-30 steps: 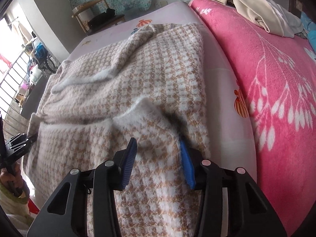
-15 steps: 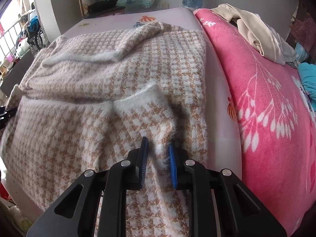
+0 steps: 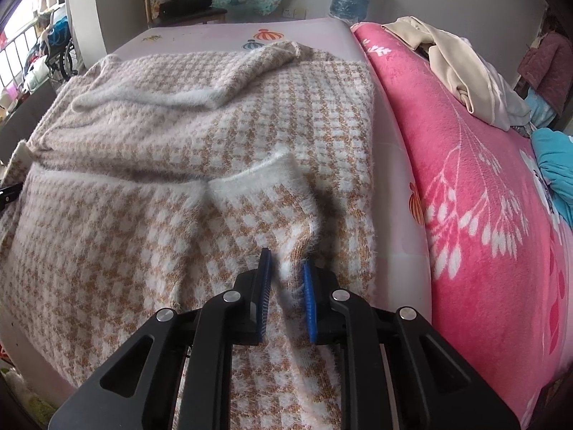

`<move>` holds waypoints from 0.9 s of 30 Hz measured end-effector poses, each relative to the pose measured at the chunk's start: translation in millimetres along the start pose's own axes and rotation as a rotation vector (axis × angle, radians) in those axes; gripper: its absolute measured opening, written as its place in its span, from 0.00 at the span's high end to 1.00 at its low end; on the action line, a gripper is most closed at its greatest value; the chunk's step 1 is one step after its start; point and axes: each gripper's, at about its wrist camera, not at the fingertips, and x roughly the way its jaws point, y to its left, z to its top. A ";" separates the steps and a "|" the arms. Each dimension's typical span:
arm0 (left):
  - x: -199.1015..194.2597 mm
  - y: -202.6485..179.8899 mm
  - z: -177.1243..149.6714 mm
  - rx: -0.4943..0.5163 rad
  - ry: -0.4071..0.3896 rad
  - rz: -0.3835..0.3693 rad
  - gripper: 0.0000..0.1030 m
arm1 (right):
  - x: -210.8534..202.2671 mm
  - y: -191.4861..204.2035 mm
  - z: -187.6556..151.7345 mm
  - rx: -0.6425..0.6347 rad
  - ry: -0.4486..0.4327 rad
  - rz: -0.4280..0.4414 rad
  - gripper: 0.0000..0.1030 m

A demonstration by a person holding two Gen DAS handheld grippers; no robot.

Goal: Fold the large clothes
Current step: 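Pinch the white fold edge with the right gripper while the left gripper keeps holding it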

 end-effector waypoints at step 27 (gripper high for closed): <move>0.6 -3.6 1.8 -0.003 0.011 0.031 0.65 | -1.3 3.1 -1.1 -0.017 -0.001 -0.011 0.84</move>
